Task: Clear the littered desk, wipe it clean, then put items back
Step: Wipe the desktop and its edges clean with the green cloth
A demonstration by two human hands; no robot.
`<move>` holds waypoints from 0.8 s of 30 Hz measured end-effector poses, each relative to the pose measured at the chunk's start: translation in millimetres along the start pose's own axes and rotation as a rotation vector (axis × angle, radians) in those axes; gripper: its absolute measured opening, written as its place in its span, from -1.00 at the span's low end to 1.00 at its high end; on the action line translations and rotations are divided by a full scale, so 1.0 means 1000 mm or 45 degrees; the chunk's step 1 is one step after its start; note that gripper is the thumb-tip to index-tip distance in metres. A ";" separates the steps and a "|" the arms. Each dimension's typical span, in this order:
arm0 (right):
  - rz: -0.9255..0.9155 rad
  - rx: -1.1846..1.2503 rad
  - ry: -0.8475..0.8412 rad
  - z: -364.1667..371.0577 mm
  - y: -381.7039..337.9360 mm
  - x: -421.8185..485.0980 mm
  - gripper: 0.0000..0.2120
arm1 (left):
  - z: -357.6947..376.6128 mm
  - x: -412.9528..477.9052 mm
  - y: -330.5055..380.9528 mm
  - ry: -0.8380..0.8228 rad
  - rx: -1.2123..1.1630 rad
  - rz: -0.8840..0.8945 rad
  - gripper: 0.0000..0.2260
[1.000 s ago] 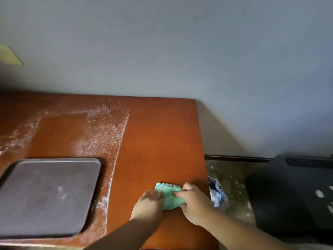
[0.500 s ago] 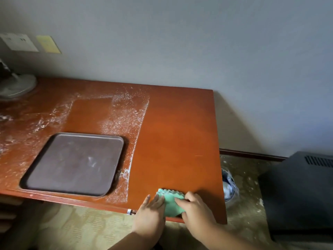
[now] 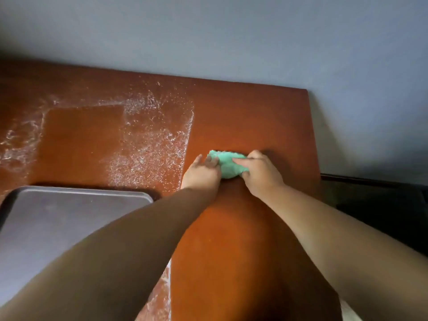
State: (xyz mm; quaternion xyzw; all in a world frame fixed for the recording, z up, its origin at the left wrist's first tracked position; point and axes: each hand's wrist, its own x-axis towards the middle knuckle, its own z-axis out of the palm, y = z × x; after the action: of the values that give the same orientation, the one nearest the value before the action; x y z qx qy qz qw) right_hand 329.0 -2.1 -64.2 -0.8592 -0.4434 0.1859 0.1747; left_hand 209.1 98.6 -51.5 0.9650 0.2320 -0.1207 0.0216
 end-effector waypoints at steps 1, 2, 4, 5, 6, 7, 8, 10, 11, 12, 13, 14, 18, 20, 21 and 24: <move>0.027 0.000 0.034 -0.007 0.003 0.030 -0.61 | -0.007 0.030 -0.008 0.023 0.001 -0.014 -0.59; 0.050 -0.002 0.067 -0.013 0.006 0.059 -0.62 | -0.016 0.060 -0.015 0.018 0.010 -0.025 -0.59; 0.077 -0.024 0.140 -0.025 0.011 0.109 -0.63 | -0.030 0.119 -0.031 0.002 0.028 -0.025 -0.58; 0.085 -0.042 0.175 -0.030 0.013 0.130 -0.64 | -0.036 0.145 -0.037 -0.025 0.019 -0.022 -0.58; 0.099 -0.057 0.206 -0.035 0.017 0.149 -0.64 | -0.042 0.167 -0.043 -0.052 0.010 -0.023 -0.59; 0.117 -0.061 0.227 -0.040 0.021 0.167 -0.64 | -0.047 0.185 -0.047 -0.059 -0.007 -0.016 -0.59; 0.125 -0.059 0.239 -0.045 0.024 0.182 -0.65 | -0.054 0.199 -0.049 -0.067 -0.020 -0.017 -0.60; 0.118 -0.082 0.248 -0.052 0.032 0.206 -0.66 | -0.065 0.220 -0.050 -0.037 -0.047 -0.011 -0.59; 0.124 -0.100 0.248 -0.055 0.034 0.214 -0.66 | -0.070 0.227 -0.050 -0.023 -0.069 -0.018 -0.60; 0.136 -0.109 0.250 -0.057 0.036 0.219 -0.66 | -0.071 0.232 -0.049 -0.016 -0.092 -0.016 -0.61; 0.153 -0.110 0.257 -0.058 0.036 0.220 -0.65 | -0.072 0.233 -0.049 -0.005 -0.103 -0.013 -0.63; 0.173 -0.102 0.264 -0.058 0.034 0.219 -0.65 | -0.071 0.233 -0.050 -0.008 -0.110 -0.009 -0.64; 0.232 -0.022 0.204 -0.053 0.024 0.189 -0.66 | -0.056 0.212 -0.050 -0.082 -0.162 0.020 -0.60; 0.233 0.008 0.141 -0.051 0.021 0.163 -0.67 | -0.044 0.190 -0.044 -0.153 -0.173 0.027 -0.57; 0.233 0.017 0.106 -0.050 0.018 0.147 -0.67 | -0.041 0.175 -0.039 -0.173 -0.175 0.027 -0.56; 0.227 0.010 -0.012 -0.044 0.008 0.092 -0.65 | -0.037 0.118 -0.023 -0.199 -0.159 0.054 -0.58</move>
State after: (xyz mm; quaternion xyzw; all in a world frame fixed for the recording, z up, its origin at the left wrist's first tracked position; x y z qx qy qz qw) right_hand 404.9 63.3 -45.0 -0.8937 -0.3653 0.2065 0.1590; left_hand 308.5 174.5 -44.2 0.9540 0.2163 -0.1805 0.1023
